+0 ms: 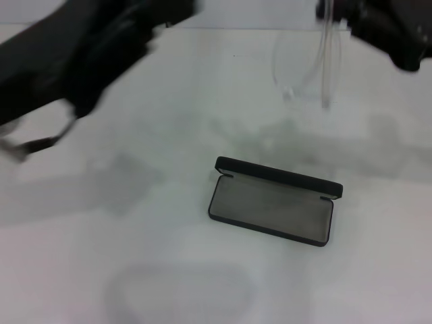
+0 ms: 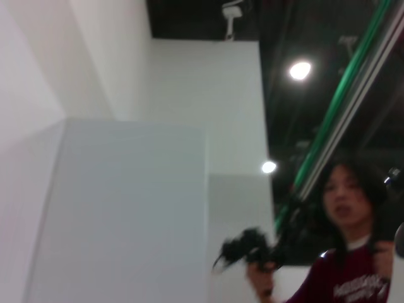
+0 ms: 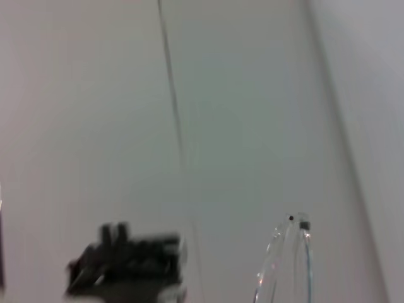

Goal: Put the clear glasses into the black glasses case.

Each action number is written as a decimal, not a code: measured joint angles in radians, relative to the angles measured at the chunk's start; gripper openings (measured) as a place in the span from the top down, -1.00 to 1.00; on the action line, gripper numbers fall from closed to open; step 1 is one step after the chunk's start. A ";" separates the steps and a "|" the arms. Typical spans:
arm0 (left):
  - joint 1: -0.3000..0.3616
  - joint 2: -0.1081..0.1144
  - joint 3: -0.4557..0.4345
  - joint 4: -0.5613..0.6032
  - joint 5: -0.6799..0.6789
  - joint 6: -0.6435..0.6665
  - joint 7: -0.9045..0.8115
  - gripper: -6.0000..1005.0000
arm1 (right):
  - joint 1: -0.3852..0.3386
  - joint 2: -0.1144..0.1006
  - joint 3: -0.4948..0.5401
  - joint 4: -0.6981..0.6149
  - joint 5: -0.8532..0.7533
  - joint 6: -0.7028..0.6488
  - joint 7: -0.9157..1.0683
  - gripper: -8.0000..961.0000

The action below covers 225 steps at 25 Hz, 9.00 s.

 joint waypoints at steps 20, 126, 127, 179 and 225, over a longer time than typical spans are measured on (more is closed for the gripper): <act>0.221 0.089 -0.356 -0.009 0.325 0.028 0.007 0.86 | 0.403 0.029 -0.714 -0.852 -1.194 -0.085 1.167 0.88; 0.183 0.040 -0.398 -0.113 0.391 0.040 0.081 0.85 | 0.257 0.030 -1.150 -0.748 -1.332 0.286 1.130 0.76; 0.181 0.041 -0.398 -0.113 0.389 0.040 0.077 0.85 | 0.242 0.029 -1.144 -0.776 -1.332 0.280 1.130 0.76; -0.377 -0.059 0.194 -0.360 0.648 -0.725 0.088 0.72 | -0.279 0.004 0.549 -0.176 -0.338 0.099 0.276 0.72; -0.034 0.008 -0.100 -0.003 0.538 -0.040 -0.018 0.24 | -0.170 0.019 0.282 0.170 -0.328 -0.251 -0.118 0.27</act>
